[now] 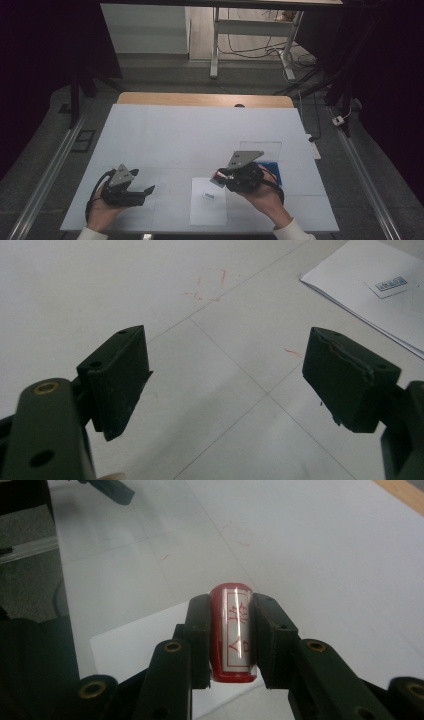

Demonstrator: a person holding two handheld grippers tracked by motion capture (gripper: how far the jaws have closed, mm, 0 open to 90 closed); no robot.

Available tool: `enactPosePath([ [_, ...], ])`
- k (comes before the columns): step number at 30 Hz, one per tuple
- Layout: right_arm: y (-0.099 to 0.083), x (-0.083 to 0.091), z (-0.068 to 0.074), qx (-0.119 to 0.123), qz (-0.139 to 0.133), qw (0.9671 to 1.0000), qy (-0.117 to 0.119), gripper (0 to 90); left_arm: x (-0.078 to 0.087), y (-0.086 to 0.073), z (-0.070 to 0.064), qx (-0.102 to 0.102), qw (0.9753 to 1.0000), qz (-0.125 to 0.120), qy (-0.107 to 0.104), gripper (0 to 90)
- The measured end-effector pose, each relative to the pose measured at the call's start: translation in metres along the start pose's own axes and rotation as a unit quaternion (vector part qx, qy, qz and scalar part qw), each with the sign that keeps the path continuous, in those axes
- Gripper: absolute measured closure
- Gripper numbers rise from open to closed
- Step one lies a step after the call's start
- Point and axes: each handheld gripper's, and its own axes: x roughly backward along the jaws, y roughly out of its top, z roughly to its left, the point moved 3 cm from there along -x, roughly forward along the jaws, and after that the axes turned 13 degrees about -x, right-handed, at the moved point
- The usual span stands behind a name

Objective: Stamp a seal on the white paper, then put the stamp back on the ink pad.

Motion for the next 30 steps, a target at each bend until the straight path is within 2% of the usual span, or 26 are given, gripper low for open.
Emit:
enactPosePath([
  [9, -0.001, 0.015, -0.015, -0.017, -0.013, 0.9997, -0.013, 70.0, 0.000, 0.000, -0.001, -0.004, 1.0000, 0.001, -0.002, 18.9],
  [19, -0.005, 0.035, -0.039, -0.041, -0.021, 0.9980, -0.044, 70.0, 0.000, 0.000, -0.001, -0.005, 1.0000, 0.003, -0.003, 19.0],
  [30, -0.023, 0.056, -0.076, -0.076, -0.013, 0.9917, -0.103, 70.0, 0.000, 0.001, -0.001, -0.004, 1.0000, 0.001, -0.002, 19.0],
])
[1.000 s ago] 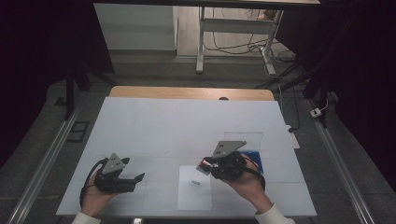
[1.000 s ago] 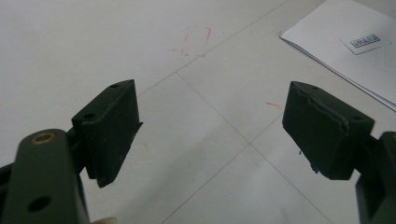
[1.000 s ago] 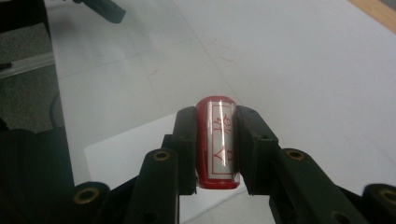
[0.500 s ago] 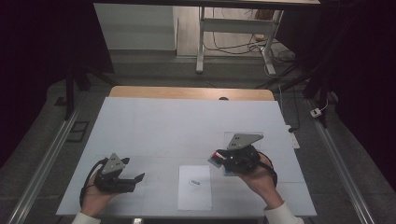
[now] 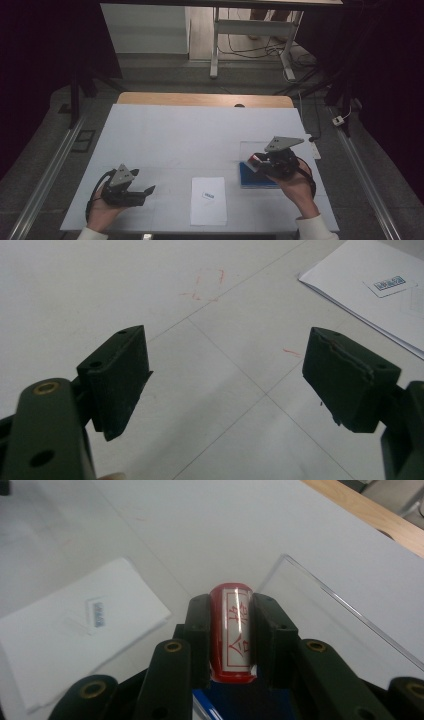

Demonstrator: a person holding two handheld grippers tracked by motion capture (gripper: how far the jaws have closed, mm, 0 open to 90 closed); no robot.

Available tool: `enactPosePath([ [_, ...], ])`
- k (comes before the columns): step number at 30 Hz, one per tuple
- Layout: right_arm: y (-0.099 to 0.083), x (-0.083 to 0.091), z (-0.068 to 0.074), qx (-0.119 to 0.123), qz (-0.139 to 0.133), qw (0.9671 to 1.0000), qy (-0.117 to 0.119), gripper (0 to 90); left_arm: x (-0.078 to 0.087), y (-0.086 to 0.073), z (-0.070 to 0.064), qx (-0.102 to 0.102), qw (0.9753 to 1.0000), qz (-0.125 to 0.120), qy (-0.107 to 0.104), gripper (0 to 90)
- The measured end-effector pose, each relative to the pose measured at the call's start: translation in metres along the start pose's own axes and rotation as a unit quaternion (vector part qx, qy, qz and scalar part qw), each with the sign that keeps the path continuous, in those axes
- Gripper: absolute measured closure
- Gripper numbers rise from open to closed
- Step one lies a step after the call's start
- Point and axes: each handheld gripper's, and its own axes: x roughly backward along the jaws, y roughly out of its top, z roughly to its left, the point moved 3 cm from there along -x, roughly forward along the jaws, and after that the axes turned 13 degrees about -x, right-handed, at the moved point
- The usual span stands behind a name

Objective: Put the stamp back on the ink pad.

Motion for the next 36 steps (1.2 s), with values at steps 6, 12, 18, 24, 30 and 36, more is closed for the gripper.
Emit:
enactPosePath([
  [6, -0.013, -0.003, -0.019, -0.008, 0.030, 0.9989, -0.036, 70.0, 0.000, 0.000, 0.002, 0.005, 1.0000, -0.004, -0.004, 18.9],
  [12, -0.025, -0.012, -0.035, -0.020, 0.052, 0.9968, -0.057, 70.0, -0.002, 0.001, 0.001, 0.008, 0.9999, -0.003, -0.008, 18.9],
  [18, -0.031, -0.017, -0.037, -0.017, 0.069, 0.9955, -0.062, 70.0, -0.002, 0.001, 0.001, 0.008, 1.0000, -0.001, -0.005, 18.9],
  [24, -0.037, -0.027, -0.037, -0.014, 0.086, 0.9944, -0.061, 70.0, -0.003, 0.001, 0.001, 0.007, 1.0000, -0.002, -0.006, 18.9],
  [30, -0.041, -0.035, -0.037, -0.010, 0.096, 0.9936, -0.059, 70.0, -0.007, 0.002, 0.002, 0.005, 0.9999, 0.002, -0.009, 18.8],
  [36, -0.043, -0.037, -0.036, -0.010, 0.093, 0.9941, -0.054, 69.9, -0.006, 0.002, 0.001, 0.003, 0.9999, 0.001, -0.010, 18.9],
])
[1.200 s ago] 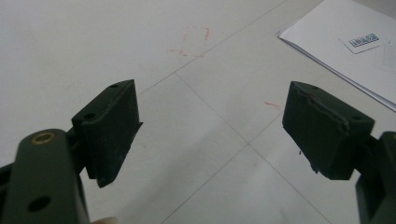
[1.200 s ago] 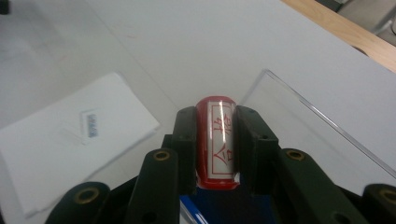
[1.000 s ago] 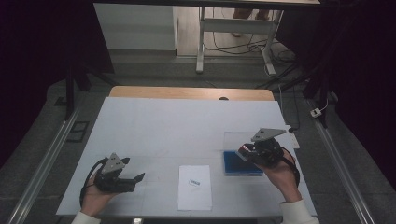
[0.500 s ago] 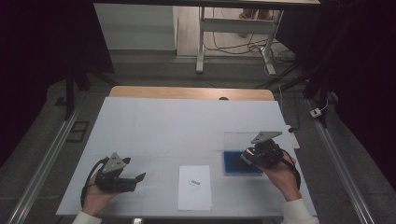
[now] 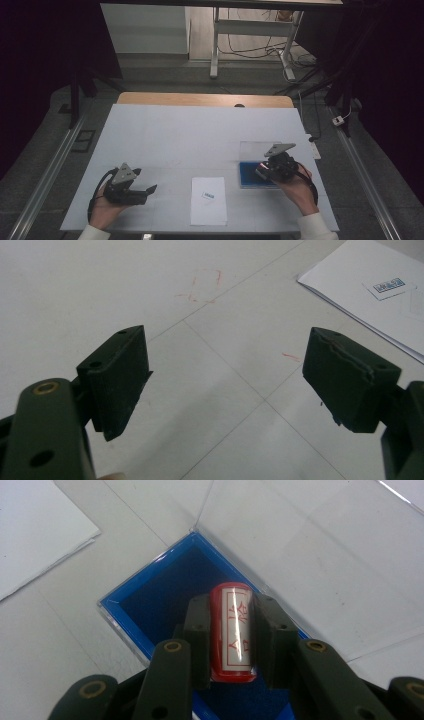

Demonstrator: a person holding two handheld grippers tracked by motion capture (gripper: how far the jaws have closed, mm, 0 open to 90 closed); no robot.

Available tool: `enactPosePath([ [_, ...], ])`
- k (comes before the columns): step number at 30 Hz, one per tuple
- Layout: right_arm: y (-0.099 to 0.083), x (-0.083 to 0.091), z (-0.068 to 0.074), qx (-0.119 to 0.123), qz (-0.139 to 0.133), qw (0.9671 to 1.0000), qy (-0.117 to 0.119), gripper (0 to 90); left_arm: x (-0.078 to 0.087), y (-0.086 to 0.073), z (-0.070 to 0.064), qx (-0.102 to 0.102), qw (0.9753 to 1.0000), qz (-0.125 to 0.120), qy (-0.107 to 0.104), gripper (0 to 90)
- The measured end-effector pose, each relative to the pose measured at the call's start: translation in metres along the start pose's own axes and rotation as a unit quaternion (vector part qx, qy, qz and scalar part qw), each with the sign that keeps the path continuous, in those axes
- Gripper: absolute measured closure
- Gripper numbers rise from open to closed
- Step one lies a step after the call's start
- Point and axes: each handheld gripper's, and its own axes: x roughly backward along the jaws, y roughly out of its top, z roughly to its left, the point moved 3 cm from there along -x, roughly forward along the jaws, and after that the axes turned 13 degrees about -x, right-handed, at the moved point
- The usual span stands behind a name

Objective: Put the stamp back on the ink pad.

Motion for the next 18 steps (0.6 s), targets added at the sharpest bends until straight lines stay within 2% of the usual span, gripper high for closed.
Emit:
enactPosePath([
  [3, -0.001, 0.000, 0.000, -0.002, -0.004, 1.0000, 0.003, 66.1, 0.000, 0.000, -0.001, -0.001, 1.0000, 0.001, 0.001, 18.8],
  [6, 0.001, 0.005, 0.000, -0.020, -0.027, 0.9992, 0.022, 51.7, 0.000, 0.000, 0.000, 0.001, 1.0000, 0.000, 0.000, 18.8],
  [10, -0.002, 0.017, 0.004, -0.031, -0.072, 0.9963, 0.035, 40.1, 0.001, -0.001, -0.001, 0.003, 1.0000, -0.002, 0.000, 18.8],
  [18, -0.026, 0.035, 0.006, -0.031, -0.109, 0.9928, 0.039, 36.8, 0.001, -0.001, -0.002, 0.002, 1.0000, -0.002, -0.003, 18.8],
])
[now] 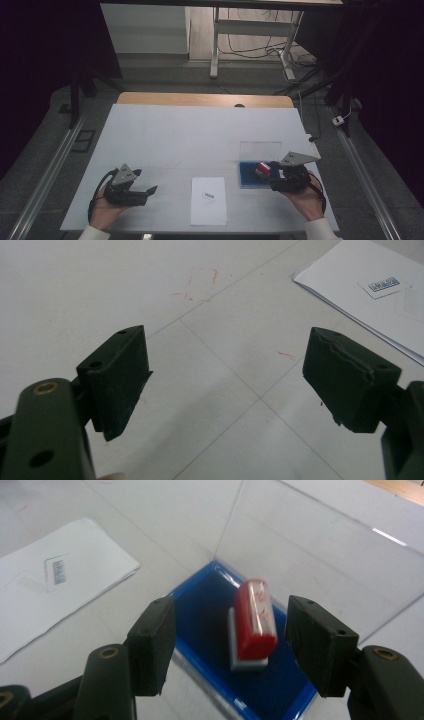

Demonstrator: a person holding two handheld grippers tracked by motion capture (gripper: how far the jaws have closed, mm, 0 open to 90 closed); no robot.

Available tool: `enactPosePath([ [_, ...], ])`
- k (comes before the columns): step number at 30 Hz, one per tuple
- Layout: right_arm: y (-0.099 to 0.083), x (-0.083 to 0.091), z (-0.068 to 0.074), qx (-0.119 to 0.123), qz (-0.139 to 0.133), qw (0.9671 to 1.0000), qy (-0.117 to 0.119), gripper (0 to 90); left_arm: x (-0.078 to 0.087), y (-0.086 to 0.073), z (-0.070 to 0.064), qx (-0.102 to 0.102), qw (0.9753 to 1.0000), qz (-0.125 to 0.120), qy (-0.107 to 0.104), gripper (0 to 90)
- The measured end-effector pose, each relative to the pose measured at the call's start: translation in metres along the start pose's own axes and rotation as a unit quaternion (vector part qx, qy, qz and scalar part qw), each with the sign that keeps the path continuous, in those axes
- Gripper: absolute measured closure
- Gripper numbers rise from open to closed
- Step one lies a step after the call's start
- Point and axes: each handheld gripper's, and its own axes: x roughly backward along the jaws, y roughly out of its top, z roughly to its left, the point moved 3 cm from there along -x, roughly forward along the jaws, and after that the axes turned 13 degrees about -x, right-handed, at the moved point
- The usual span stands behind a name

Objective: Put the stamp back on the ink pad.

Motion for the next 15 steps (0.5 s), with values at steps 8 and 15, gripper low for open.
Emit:
enactPosePath([
  [8, -0.022, 0.010, -0.002, 0.001, -0.006, 1.0000, -0.008, 36.7, 0.000, 0.000, -0.003, 0.001, 1.0000, 0.000, -0.002, 18.7],
  [15, -0.045, 0.017, -0.009, -0.016, -0.025, 0.9995, -0.009, 36.1, 0.000, -0.001, -0.007, 0.000, 1.0000, 0.001, -0.006, 18.7],
])
